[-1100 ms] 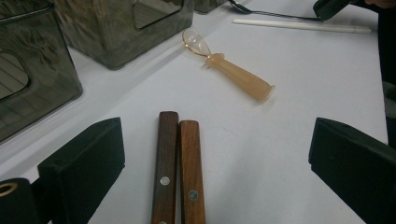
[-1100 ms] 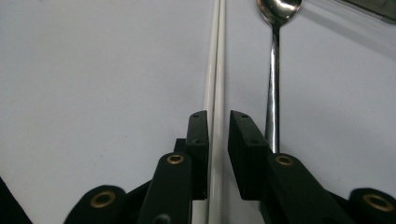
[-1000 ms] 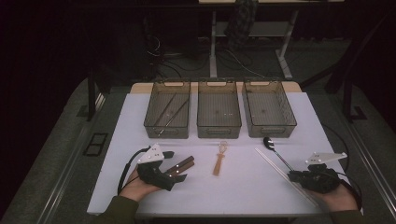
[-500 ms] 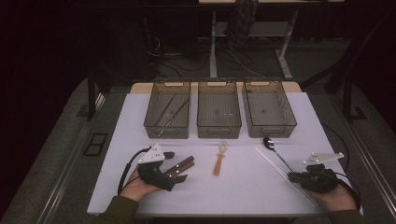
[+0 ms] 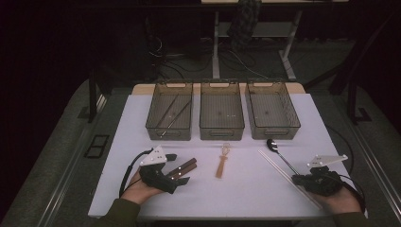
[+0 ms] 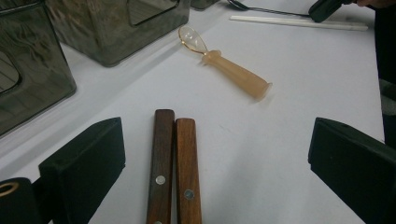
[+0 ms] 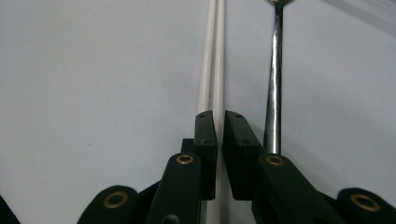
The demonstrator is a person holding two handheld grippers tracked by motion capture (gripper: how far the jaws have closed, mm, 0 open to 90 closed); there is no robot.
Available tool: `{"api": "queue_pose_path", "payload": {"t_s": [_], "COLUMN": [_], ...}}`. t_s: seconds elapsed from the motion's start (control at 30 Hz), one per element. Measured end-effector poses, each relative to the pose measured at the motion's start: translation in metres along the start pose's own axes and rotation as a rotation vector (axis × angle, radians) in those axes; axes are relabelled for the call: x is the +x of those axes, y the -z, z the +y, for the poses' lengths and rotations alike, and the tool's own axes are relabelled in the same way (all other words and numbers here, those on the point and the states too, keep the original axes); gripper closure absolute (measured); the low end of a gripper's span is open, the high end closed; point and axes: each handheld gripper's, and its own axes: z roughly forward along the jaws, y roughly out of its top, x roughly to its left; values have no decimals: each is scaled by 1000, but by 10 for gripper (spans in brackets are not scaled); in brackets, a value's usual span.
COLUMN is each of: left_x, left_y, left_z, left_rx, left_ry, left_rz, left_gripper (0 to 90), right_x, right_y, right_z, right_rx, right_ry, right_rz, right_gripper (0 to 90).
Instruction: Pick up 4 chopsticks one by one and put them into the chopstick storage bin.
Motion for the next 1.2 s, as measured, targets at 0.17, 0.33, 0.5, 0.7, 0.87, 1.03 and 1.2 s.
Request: {"api": "queue_pose_path", "payload": {"t_s": [0.17,0.33,0.5,0.7,0.87,1.03,1.2], "left_x": [0,0,0,-1,-1,0,0], "left_y": [0,0,0,0,-1,0,0], "left_z": [0,0,0,0,0,0,0], "left_rx": [0,0,2,4,4,1,4], "left_ry": [-2,-2,-3,-4,-3,-3,-5], "left_rz": [1,0,-1,0,-2,-2,-4], "left_gripper": [23,23,23,22,22,22,23], "right_x": [-1,-1,1,7,6,4,3], "right_y": [0,-2,-3,-3,-3,-3,-2], "right_z": [-1,-1,-1,0,0,0,0], "right_rx": [2,12,18,30,29,26,26], "right_ry": [-1,10,36,59,47,34,18], "right_rz": [-5,-18,-37,-72,-64,-54,-50], "right_gripper": [829,825,824,828,835,837,837]}}
